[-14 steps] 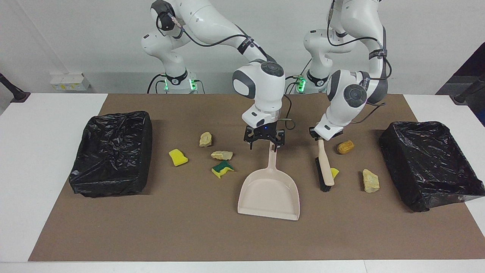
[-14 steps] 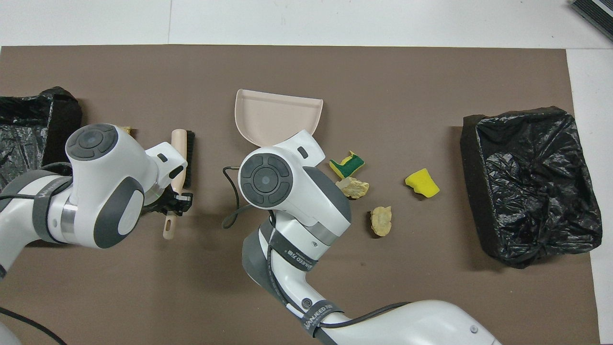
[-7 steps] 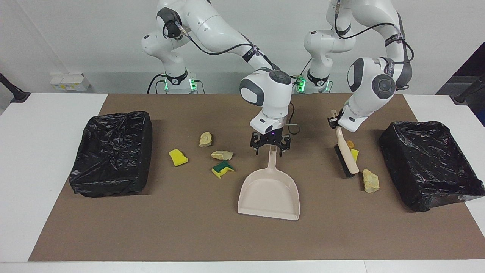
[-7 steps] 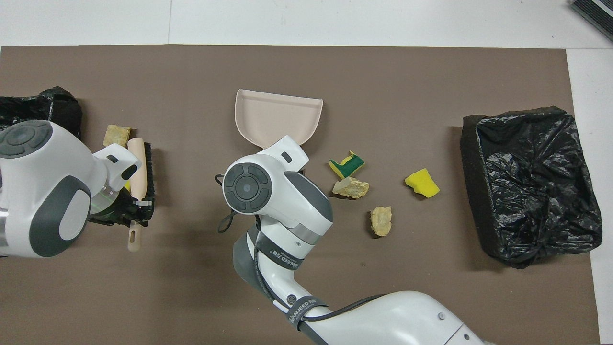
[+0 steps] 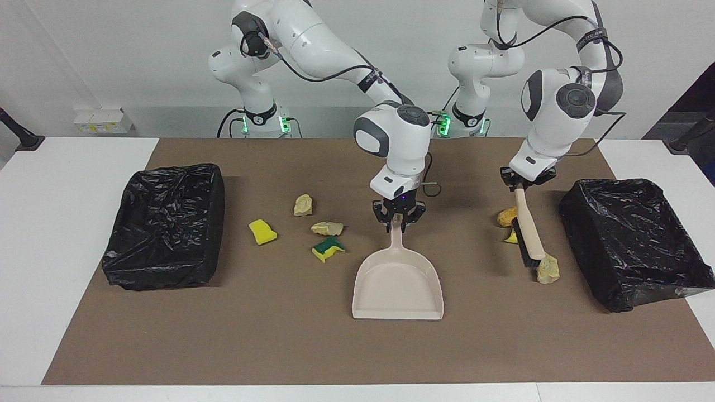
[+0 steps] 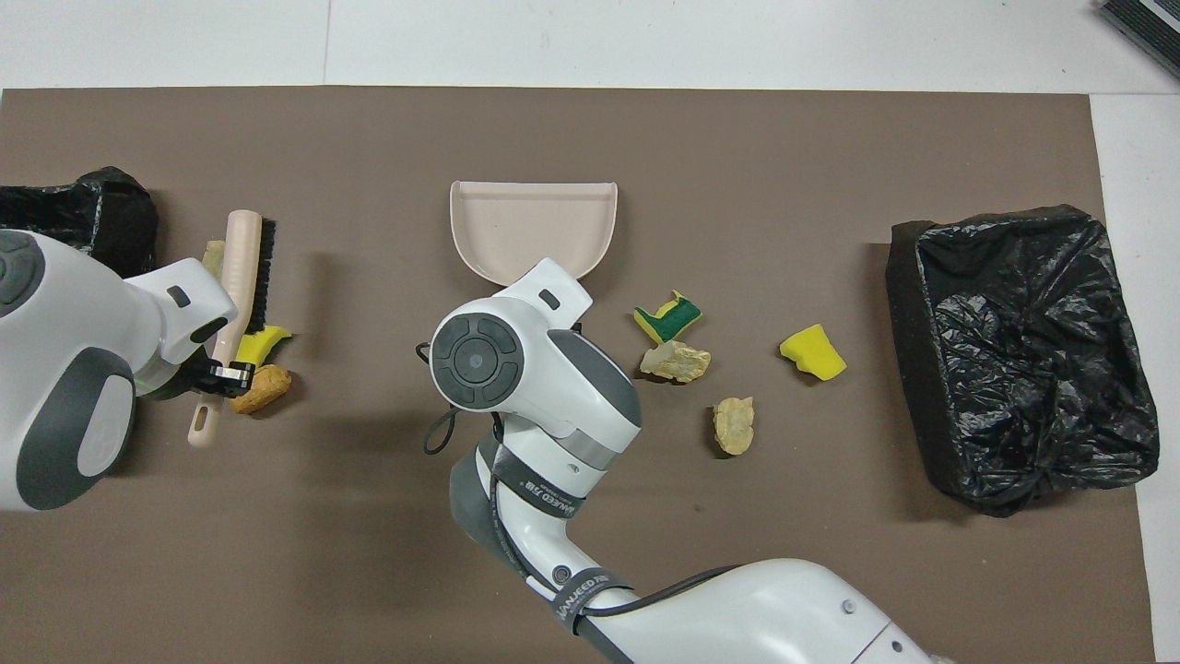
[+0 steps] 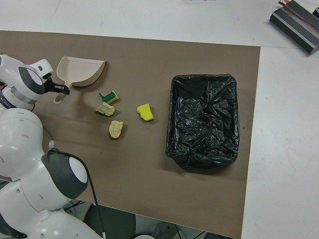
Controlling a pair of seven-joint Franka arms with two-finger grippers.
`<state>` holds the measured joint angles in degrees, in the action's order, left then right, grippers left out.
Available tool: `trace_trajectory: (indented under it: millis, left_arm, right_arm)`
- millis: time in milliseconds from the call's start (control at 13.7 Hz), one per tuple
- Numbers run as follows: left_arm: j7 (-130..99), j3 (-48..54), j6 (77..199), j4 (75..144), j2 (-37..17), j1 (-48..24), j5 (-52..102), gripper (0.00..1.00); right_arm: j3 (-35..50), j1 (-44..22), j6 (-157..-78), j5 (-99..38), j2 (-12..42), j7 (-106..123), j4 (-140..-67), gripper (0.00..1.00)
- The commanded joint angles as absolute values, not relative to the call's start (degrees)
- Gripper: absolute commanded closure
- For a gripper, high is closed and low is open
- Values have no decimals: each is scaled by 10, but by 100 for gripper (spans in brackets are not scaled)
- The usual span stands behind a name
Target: Sweep and dump trash in bin
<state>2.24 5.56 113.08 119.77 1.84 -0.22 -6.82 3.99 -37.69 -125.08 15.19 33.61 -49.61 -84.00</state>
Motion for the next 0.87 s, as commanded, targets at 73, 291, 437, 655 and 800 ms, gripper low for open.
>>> trace_trajectory:
  millis: [73,291,437,655,800]
  left_arm:
    - [139,1,1160,1083,-88,4,-88,100]
    - [172,-11,1193,1057,-141,8,-118,100]
    - [175,-11,1201,1058,-159,18,-138,100]
    - [198,-10,1173,1088,-143,22,-146,100]
    - [198,-9,1128,1092,-135,14,-146,100]
  right_arm:
    - [46,-368,-1248,153,338,-477,-843,87]
    - [46,-369,-1239,154,331,-474,-840,100]
    - [50,-363,-1239,149,316,-419,-841,100]
    - [49,-340,-1215,113,289,-376,-845,100]
    - [49,-324,-1187,99,270,-290,-845,100]
